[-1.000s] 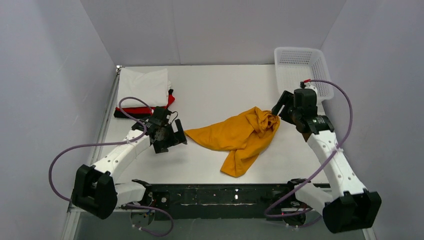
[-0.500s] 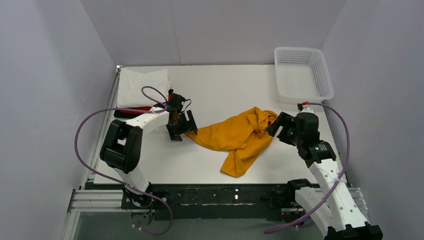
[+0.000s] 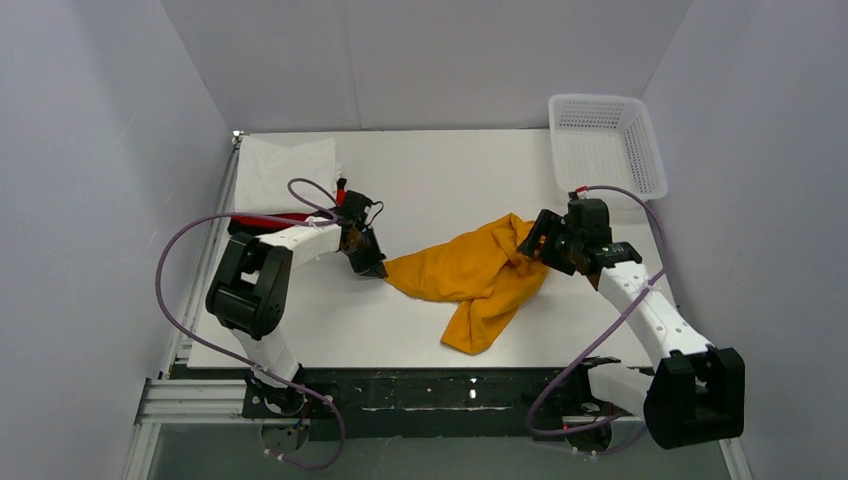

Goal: Fold and stack the t-shirts
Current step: Flatten out the tshirt

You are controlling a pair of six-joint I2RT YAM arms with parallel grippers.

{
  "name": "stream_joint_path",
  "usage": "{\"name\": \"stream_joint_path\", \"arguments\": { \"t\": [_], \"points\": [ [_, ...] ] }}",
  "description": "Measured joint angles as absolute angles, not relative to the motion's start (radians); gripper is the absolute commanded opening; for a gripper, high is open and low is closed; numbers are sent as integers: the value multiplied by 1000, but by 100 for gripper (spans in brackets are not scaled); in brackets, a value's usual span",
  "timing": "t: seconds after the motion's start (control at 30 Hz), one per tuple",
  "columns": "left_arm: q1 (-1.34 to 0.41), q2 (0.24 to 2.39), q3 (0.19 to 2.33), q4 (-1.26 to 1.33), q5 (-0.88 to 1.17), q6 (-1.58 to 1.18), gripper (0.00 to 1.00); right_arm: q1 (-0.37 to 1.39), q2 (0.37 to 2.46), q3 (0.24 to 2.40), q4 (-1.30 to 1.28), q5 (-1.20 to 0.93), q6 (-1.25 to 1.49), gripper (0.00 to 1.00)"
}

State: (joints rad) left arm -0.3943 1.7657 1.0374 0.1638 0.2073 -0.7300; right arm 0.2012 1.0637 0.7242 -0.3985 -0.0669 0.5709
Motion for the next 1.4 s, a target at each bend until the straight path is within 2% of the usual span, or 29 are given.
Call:
{"name": "stream_joint_path", "arguments": {
  "t": [0.1,0.2,0.27,0.3,0.33,0.37,0.5,0.73,0.83,1.03,1.13,1.23,1.3,1.4],
  "points": [
    [-395,1727,995,172,207,-731,0,216,1178,785,-375,-58,570,75],
    [-395,1681,958,171,203,-735,0,238,1273,843,-349,-47,570,65],
    [-395,1650,941,170,198,-736,0,255,1342,888,-340,-23,570,42],
    [-395,1639,938,166,196,-736,0,260,1372,907,-342,-9,569,21],
    [-395,1629,937,162,191,-736,0,269,1414,939,-351,17,575,5],
    [-395,1622,937,160,189,-734,0,271,1441,959,-357,35,573,1],
    [-394,1585,944,117,152,-714,0,273,1474,1001,-392,80,577,1],
    [-338,1450,1105,10,60,-651,0,272,1361,1205,-480,13,526,1],
    [-277,1507,1366,-68,71,-633,0,268,1380,1408,-507,-43,511,1],
    [-81,1844,2247,-252,185,-642,0,242,1634,2101,-513,-121,488,1],
    [19,1913,2492,-292,268,-679,0,225,1649,2235,-459,-150,486,1],
    [103,1809,2376,-251,343,-733,0,208,1575,2177,-402,-187,494,1],
    [136,1703,2207,-223,380,-753,0,202,1490,2055,-371,-199,503,1],
    [136,1548,1939,-205,421,-746,0,196,1324,1764,-339,-205,535,1]
  ]
}}
